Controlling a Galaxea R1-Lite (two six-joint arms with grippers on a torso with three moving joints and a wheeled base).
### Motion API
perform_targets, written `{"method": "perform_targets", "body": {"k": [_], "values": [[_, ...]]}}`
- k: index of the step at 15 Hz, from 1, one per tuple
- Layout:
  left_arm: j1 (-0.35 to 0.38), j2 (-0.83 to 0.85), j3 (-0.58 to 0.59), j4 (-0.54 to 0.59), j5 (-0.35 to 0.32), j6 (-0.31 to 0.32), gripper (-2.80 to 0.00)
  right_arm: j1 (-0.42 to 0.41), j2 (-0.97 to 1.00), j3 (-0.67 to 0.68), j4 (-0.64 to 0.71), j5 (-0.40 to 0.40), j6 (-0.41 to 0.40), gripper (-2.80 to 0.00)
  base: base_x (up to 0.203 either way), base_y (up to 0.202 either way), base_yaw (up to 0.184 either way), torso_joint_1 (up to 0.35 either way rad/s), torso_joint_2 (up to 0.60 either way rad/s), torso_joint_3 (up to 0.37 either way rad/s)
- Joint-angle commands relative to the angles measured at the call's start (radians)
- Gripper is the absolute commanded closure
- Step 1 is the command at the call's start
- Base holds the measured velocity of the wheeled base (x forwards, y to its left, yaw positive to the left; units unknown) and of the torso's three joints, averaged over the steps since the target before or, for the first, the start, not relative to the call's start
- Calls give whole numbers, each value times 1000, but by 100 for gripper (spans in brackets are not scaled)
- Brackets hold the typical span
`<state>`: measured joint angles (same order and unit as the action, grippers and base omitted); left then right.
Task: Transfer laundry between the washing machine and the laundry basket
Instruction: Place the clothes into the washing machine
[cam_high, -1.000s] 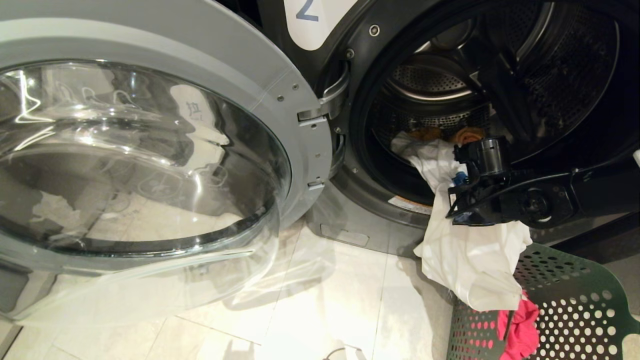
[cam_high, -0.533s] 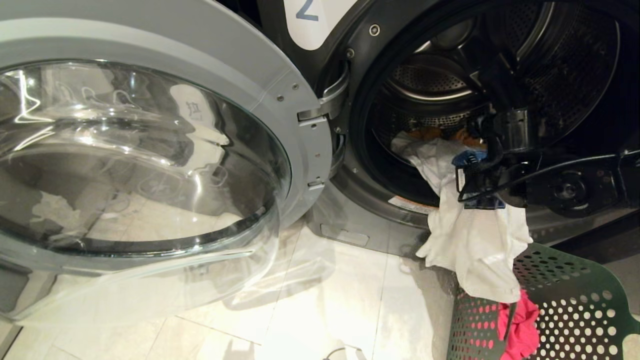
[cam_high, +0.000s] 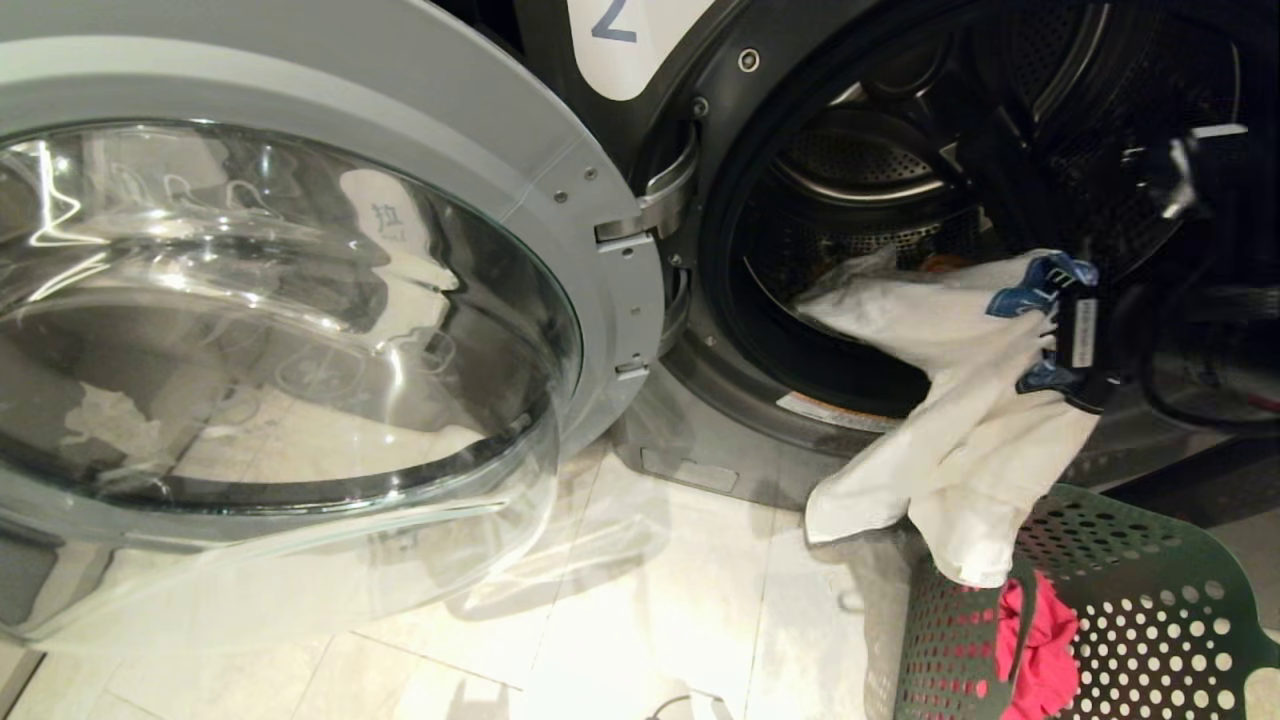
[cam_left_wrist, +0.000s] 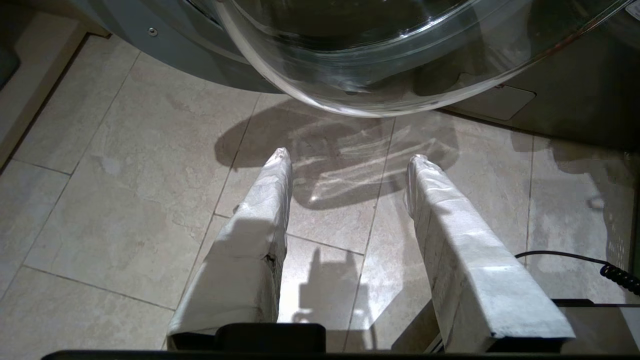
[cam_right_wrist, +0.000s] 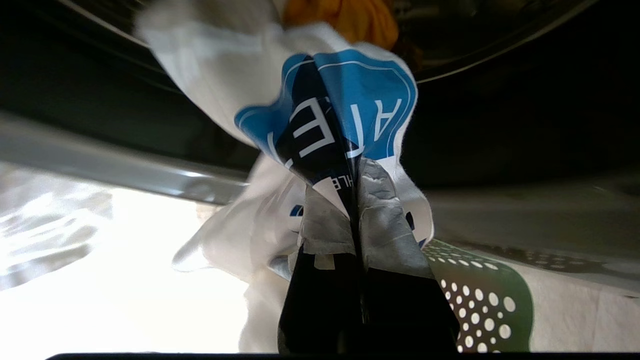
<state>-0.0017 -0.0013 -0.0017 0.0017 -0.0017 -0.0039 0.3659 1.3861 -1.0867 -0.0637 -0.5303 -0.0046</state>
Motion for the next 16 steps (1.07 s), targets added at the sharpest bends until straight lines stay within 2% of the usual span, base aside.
{"method": "perform_targets", "body": {"k": [1,3,5,8,10,11,14,16], "values": [[0,1,1,0,0,-1,0,53,-244,78,2,1,-14,0,0,0,0,0,0,0],[0,1,2,0,0,-1,0,149,-415,158,8,-5,-49,0,0,0,0,0,0,0],[0,1,0,0,0,-1,0,208,-563,230,11,-41,-91,0,0,0,0,0,0,0],[0,1,0,0,0,-1,0,236,-751,325,12,-75,-162,0,0,0,0,0,0,0],[0,1,1,0,0,-1,0,242,-852,406,14,-124,-203,0,0,0,0,0,0,0],[0,1,2,0,0,-1,0,242,-889,456,14,-164,-211,0,0,0,0,0,0,0],[0,1,0,0,0,-1,0,198,-965,543,6,-391,-215,0,0,0,0,0,0,0],[0,1,0,0,0,-1,0,126,-996,583,5,-462,-212,0,0,0,0,0,0,0]]}}
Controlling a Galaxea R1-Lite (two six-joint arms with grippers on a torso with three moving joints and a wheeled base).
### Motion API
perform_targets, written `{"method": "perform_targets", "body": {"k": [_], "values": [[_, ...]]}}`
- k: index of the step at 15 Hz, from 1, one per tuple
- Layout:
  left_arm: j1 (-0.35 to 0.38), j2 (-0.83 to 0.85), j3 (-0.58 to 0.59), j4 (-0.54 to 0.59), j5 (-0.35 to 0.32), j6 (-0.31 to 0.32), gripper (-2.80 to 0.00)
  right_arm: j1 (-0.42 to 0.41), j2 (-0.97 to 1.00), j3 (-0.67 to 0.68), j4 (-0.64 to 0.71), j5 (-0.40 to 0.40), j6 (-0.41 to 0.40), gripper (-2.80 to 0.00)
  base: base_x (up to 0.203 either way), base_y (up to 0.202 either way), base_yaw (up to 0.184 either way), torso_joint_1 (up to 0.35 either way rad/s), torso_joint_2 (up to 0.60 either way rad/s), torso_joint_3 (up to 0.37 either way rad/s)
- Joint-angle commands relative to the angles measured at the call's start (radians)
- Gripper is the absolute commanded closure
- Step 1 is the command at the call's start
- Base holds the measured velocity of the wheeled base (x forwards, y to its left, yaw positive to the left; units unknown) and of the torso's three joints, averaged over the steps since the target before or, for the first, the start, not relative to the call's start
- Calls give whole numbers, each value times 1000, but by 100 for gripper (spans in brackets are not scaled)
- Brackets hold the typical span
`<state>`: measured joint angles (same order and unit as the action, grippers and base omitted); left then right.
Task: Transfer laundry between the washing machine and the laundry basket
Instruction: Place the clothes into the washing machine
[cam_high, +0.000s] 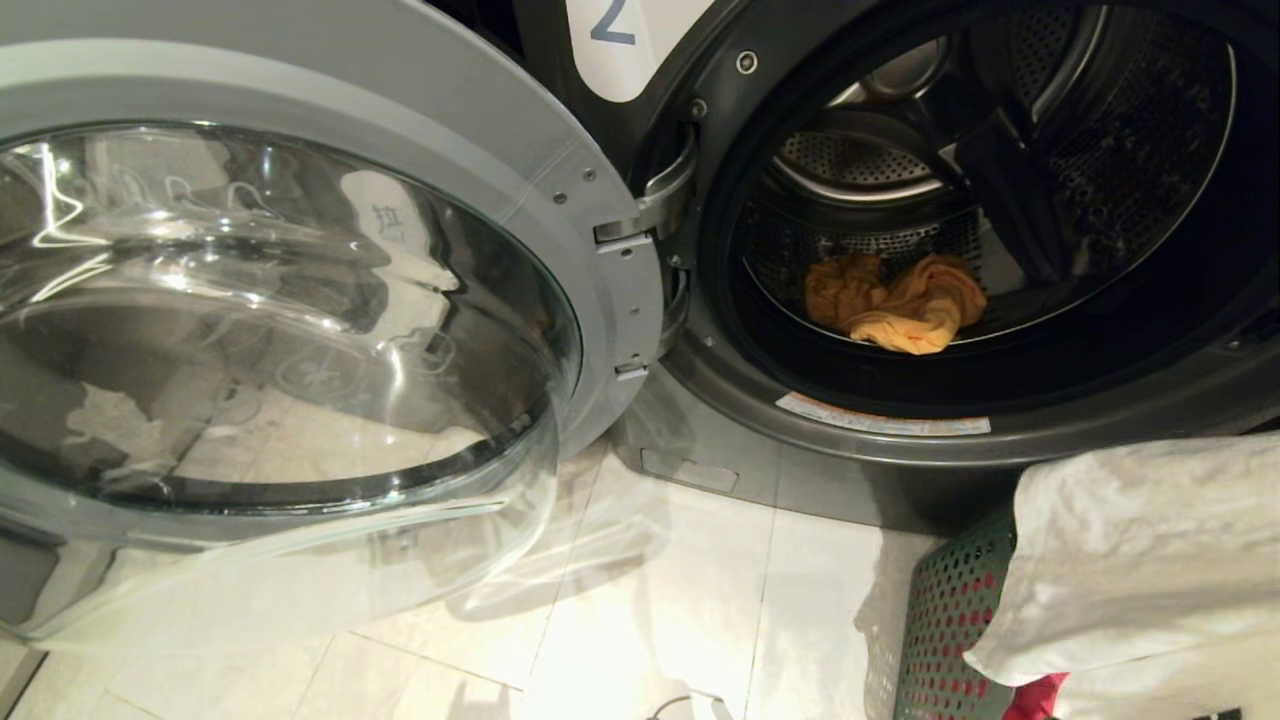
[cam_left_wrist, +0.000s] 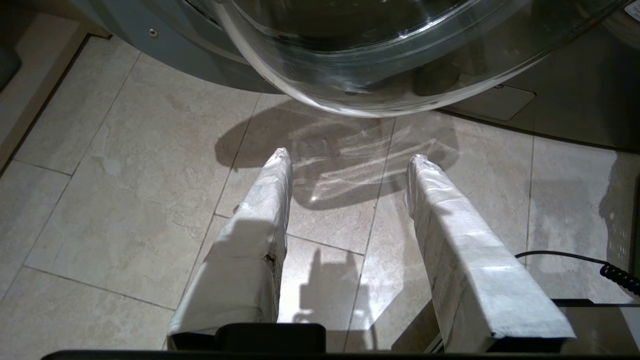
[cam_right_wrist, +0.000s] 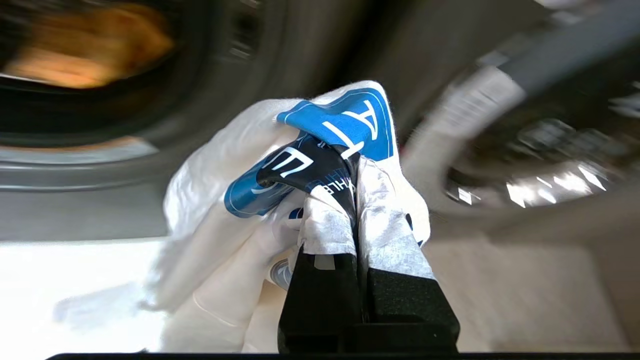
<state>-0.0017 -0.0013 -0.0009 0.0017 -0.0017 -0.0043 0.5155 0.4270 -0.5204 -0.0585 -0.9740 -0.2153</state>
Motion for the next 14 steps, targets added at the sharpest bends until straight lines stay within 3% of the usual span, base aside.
{"method": "perform_targets", "body": {"k": [1,5,10,14], "values": [[0,1,-1,0,0,0,0,-61,-42,47,-1,-40,-1,0,0,0,0,0,0,0],[0,1,0,0,0,0,0,-223,22,137,-2,-41,27,0,0,0,0,0,0,0],[0,1,1,0,0,0,0,-347,304,330,-2,140,322,0,0,0,0,0,0,0],[0,1,-1,0,0,0,0,-433,665,343,-43,275,570,0,0,0,0,0,0,0]]}}
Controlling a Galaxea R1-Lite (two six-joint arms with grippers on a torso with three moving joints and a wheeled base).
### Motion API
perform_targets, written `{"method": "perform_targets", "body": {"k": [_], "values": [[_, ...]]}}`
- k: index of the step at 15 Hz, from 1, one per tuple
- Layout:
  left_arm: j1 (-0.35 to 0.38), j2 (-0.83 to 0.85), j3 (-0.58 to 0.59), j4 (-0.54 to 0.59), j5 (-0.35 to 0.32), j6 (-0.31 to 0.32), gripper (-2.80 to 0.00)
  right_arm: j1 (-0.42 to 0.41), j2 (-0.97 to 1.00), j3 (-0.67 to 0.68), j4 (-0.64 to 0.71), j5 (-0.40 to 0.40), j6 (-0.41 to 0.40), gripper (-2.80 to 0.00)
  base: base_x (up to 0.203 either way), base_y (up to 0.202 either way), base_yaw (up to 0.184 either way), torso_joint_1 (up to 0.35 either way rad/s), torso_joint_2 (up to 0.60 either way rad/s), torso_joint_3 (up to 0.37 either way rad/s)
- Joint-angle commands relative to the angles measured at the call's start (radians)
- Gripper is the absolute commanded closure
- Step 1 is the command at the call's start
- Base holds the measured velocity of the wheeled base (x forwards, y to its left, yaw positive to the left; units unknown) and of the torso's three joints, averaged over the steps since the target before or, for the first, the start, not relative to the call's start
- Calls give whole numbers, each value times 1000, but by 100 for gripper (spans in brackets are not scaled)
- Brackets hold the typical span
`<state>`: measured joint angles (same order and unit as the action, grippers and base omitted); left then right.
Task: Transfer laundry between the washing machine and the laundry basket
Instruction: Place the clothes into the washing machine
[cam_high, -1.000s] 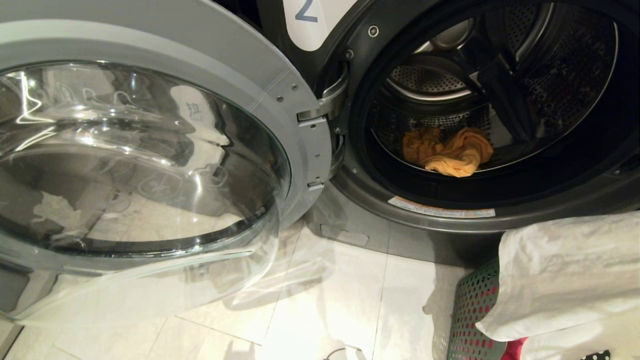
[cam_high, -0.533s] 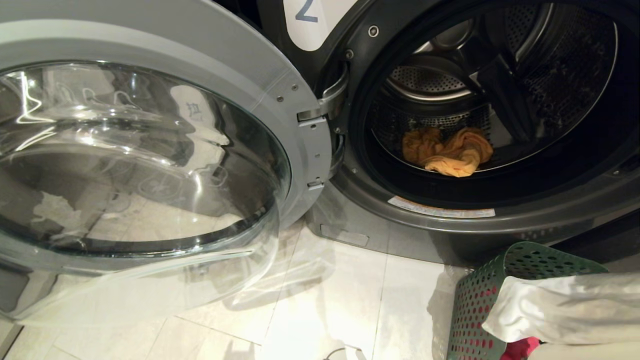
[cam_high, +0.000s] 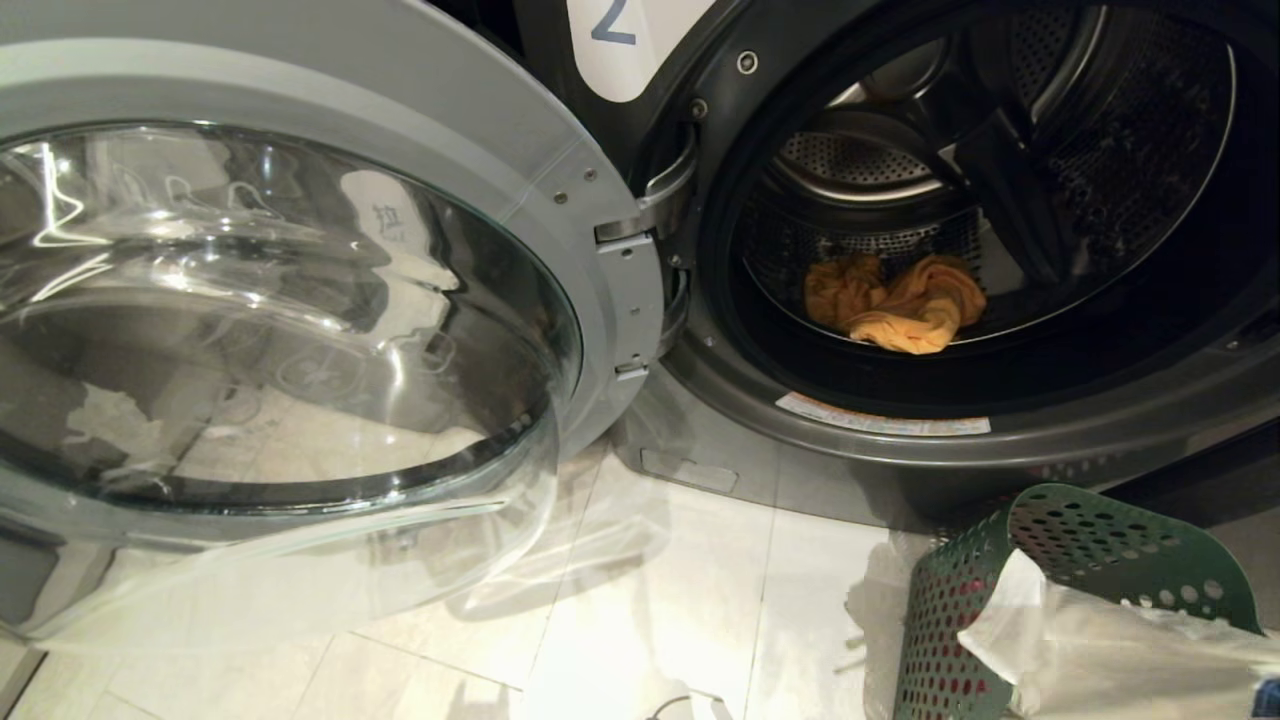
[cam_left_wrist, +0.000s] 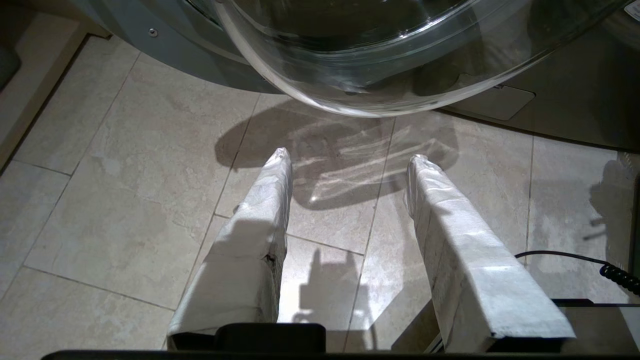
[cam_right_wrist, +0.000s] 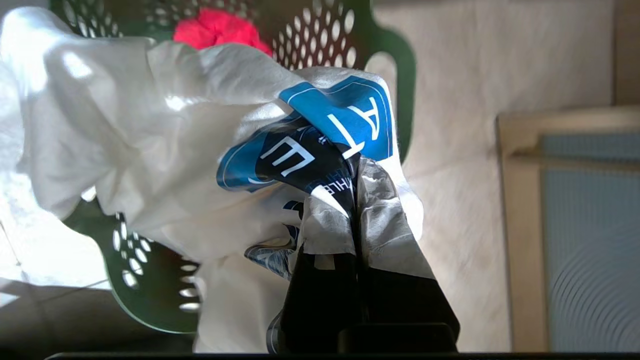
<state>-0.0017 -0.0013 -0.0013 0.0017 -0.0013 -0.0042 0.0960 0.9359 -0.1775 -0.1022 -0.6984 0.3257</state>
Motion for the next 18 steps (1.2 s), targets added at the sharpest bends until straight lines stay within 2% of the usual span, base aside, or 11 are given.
{"method": "perform_targets", "body": {"k": [1,4,8,9,12,16,18], "values": [[0,1,0,0,0,0,0,-27,246,-10,-35,7,79,0,0,0,0,0,0,0],[0,1,0,0,0,0,0,-101,483,-79,-144,-11,177,0,0,0,0,0,0,0],[0,1,0,0,0,0,0,-133,583,-300,-200,-25,201,0,0,0,0,0,0,0],[0,1,0,0,0,0,0,-139,606,-331,-201,-30,202,-280,0,0,0,0,0,0],[0,1,1,0,0,0,0,-176,605,-317,-202,-39,196,-280,0,0,0,0,0,0],[0,1,0,0,0,0,0,-176,531,-278,-201,-31,167,-280,0,0,0,0,0,0],[0,1,0,0,0,0,0,-155,472,-273,-201,7,100,-280,0,0,0,0,0,0]]}}
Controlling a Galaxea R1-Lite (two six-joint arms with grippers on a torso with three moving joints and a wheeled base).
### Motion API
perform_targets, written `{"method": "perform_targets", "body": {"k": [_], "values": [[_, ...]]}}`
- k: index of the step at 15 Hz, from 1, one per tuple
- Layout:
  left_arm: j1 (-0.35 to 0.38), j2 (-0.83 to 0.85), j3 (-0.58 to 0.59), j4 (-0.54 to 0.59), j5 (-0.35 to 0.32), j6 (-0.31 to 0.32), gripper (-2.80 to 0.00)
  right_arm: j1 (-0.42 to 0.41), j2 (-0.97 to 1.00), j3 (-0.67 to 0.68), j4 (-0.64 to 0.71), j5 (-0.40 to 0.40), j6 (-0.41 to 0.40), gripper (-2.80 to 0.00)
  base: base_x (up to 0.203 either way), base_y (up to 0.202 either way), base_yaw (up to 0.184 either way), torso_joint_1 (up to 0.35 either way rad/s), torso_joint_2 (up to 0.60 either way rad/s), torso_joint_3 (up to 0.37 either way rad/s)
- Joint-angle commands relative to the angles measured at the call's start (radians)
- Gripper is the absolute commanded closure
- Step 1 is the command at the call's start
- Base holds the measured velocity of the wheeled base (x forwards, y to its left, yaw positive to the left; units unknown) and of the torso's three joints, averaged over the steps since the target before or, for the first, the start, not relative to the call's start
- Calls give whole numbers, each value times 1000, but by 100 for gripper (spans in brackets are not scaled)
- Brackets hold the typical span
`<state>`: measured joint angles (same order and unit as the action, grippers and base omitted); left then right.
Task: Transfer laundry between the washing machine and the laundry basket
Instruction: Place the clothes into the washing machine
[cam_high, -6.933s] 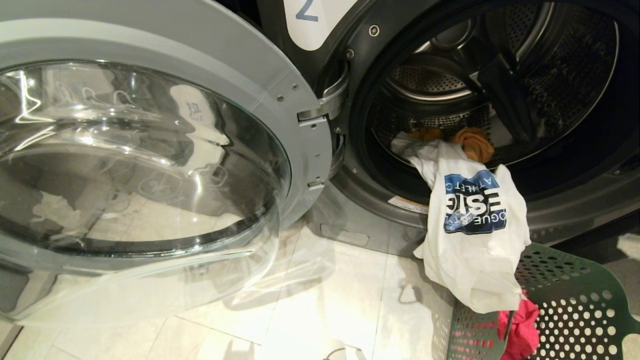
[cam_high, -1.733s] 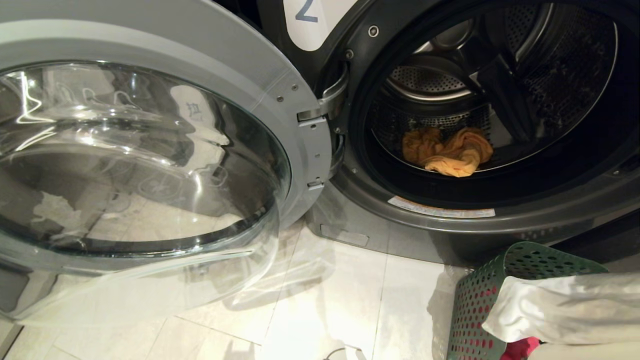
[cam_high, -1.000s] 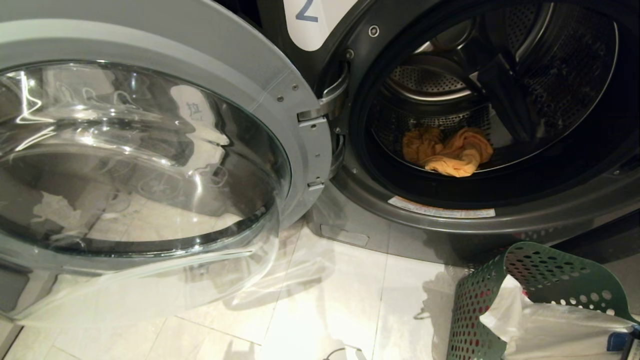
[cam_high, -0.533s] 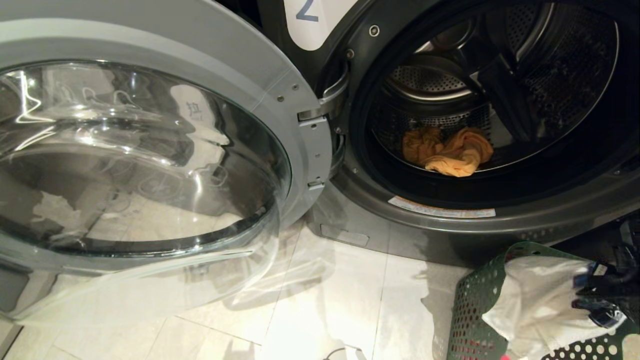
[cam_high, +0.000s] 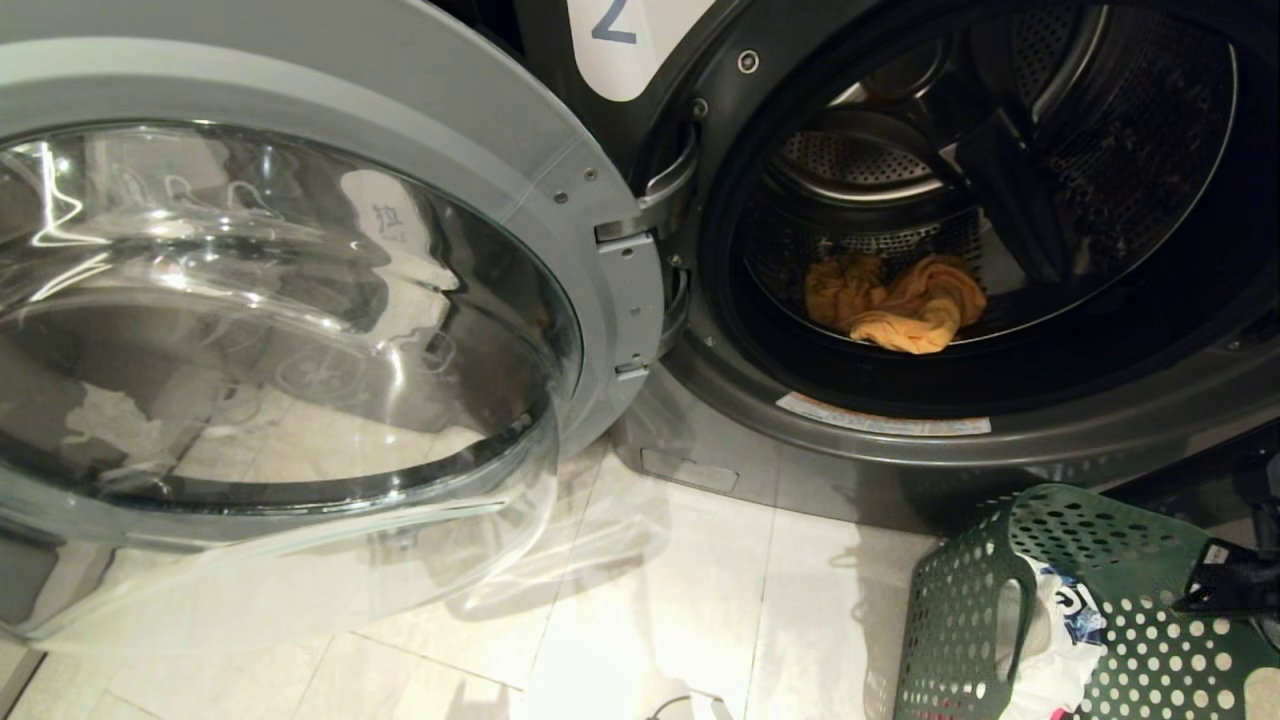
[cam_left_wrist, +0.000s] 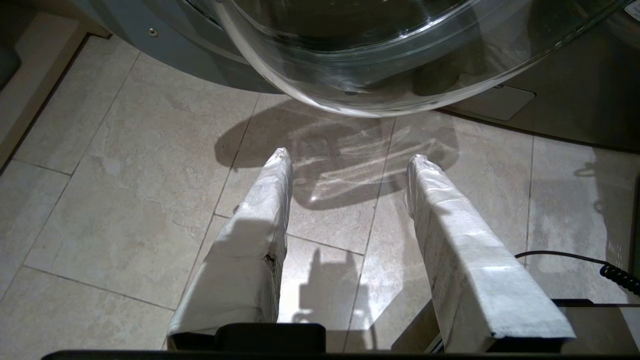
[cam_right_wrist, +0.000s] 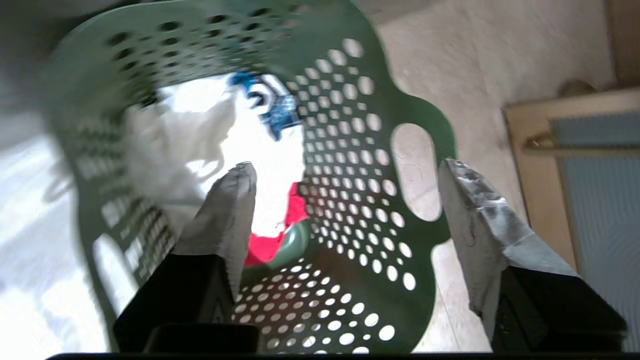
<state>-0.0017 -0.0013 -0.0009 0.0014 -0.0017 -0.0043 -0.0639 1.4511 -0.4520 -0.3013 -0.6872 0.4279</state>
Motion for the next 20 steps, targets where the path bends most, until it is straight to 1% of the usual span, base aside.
{"method": "perform_targets", "body": {"k": [1,2,5,7,10,12,14,18,20], "values": [[0,1,-1,0,0,0,0,37,-88,12,-4,39,-39,-280,0,0,0,0,0,0],[0,1,-1,0,0,0,0,82,-139,18,-5,84,-77,-280,0,0,0,0,0,0],[0,1,0,0,0,0,0,270,-248,16,-9,215,-210,-280,0,0,0,0,0,0],[0,1,1,0,0,0,0,367,-221,-23,-36,245,-236,-280,0,0,0,0,0,0],[0,1,0,0,0,0,0,457,-68,-104,-104,250,-249,-280,0,0,0,0,0,0],[0,1,1,0,0,0,0,485,54,-191,-127,239,-250,-280,0,0,0,0,0,0],[0,1,-1,0,0,0,0,492,191,-310,-131,202,-250,-280,0,0,0,0,0,0],[0,1,-1,0,0,0,0,494,416,-654,-114,102,-257,-280,0,0,0,0,0,0],[0,1,-1,0,0,0,0,482,491,-802,-50,59,-267,-280,0,0,0,0,0,0]]}}
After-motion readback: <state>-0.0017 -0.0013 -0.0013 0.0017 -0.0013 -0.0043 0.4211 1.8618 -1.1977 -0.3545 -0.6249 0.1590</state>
